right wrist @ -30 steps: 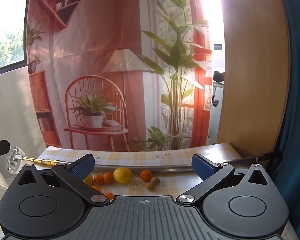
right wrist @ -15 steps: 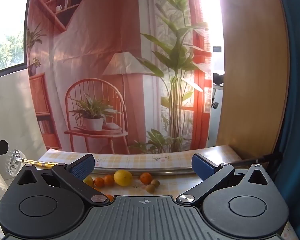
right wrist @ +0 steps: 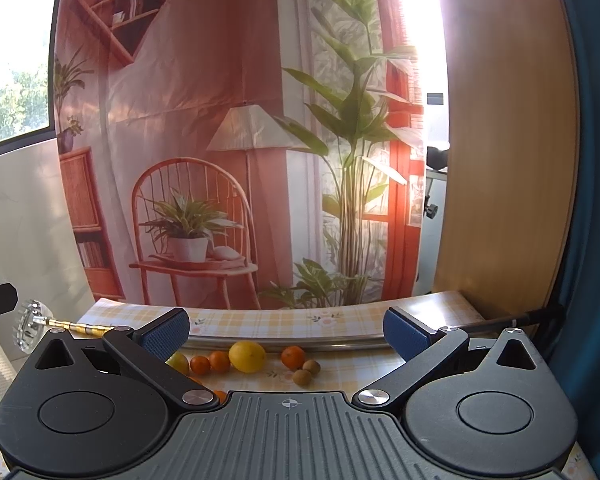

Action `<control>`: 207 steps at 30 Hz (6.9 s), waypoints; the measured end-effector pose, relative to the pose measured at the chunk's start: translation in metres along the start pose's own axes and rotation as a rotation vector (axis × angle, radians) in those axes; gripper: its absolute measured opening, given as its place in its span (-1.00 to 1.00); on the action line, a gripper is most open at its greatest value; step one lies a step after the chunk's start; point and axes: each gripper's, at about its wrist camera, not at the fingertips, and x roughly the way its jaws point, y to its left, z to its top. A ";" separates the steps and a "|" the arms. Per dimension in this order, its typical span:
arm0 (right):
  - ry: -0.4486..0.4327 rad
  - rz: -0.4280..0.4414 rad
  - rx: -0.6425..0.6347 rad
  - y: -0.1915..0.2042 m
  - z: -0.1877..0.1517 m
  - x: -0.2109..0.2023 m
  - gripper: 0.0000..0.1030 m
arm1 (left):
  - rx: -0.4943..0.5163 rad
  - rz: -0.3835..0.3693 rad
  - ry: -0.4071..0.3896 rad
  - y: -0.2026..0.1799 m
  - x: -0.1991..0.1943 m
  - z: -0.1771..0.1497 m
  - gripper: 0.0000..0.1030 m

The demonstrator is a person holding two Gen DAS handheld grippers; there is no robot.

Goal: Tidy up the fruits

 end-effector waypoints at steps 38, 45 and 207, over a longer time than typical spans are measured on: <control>0.017 -0.004 0.010 -0.007 -0.010 0.004 1.00 | -0.002 -0.015 0.034 0.003 0.003 -0.001 1.00; 0.029 -0.005 0.015 -0.007 -0.010 0.007 1.00 | -0.003 -0.016 0.052 0.002 0.007 0.000 1.00; 0.333 0.047 0.026 -0.062 -0.165 0.187 -0.18 | 0.063 -0.362 0.434 -0.023 0.184 -0.137 -0.19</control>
